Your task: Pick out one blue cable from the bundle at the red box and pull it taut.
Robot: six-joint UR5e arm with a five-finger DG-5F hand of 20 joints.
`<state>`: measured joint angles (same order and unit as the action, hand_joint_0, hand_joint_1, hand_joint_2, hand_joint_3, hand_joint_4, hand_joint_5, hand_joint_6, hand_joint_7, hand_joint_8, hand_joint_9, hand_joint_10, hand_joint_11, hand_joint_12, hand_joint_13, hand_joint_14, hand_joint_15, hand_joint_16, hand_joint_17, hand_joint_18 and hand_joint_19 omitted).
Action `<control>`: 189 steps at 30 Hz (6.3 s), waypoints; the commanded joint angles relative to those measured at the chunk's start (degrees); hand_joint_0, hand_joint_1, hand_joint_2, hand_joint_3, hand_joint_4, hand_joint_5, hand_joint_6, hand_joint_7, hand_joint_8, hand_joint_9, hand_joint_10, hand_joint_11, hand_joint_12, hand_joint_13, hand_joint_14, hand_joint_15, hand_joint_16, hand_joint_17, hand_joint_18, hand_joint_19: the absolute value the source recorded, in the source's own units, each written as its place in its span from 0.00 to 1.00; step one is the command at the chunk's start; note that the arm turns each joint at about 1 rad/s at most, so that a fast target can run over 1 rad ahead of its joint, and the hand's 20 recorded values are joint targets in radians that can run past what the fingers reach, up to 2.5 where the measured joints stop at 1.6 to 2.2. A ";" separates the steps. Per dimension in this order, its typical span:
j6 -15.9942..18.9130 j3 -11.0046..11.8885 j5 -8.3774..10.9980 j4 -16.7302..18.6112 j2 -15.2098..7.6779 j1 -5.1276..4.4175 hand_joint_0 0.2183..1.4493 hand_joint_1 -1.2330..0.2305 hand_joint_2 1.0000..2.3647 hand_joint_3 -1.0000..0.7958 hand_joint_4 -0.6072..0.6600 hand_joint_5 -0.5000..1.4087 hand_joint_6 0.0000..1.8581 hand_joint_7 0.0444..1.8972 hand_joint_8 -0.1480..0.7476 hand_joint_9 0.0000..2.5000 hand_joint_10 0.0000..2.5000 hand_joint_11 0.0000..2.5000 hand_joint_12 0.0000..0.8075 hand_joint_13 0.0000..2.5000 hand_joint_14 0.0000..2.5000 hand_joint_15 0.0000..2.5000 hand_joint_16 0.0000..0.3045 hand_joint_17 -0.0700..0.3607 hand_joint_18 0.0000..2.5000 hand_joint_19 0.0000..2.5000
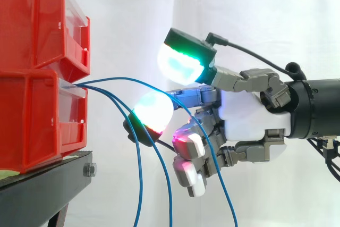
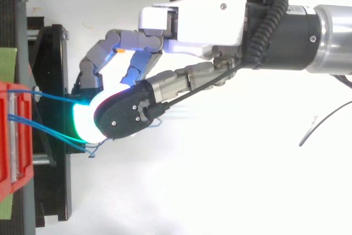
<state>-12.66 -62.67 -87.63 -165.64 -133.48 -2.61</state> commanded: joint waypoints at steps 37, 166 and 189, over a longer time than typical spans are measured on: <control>0.09 0.00 0.00 -2.06 0.06 0.33 0.30 0.54 0.01 0.35 0.49 0.19 0.47 0.42 0.43 0.43 0.01 0.35 0.43 0.37 0.01 0.30 0.17 0.43 0.28 0.31; 0.26 -0.09 8.26 -4.43 1.47 -0.82 0.29 0.40 0.01 0.40 0.54 0.16 0.49 0.38 0.43 0.36 0.01 0.36 0.42 0.34 0.01 0.30 0.18 0.44 0.25 0.30; 0.26 0.00 8.52 -4.34 1.47 -0.82 0.21 0.40 0.00 0.28 0.55 0.17 0.49 0.36 0.46 0.38 0.01 0.35 0.46 0.35 0.01 0.30 0.20 0.47 0.27 0.29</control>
<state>-12.34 -62.68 -79.05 -170.01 -132.04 -3.43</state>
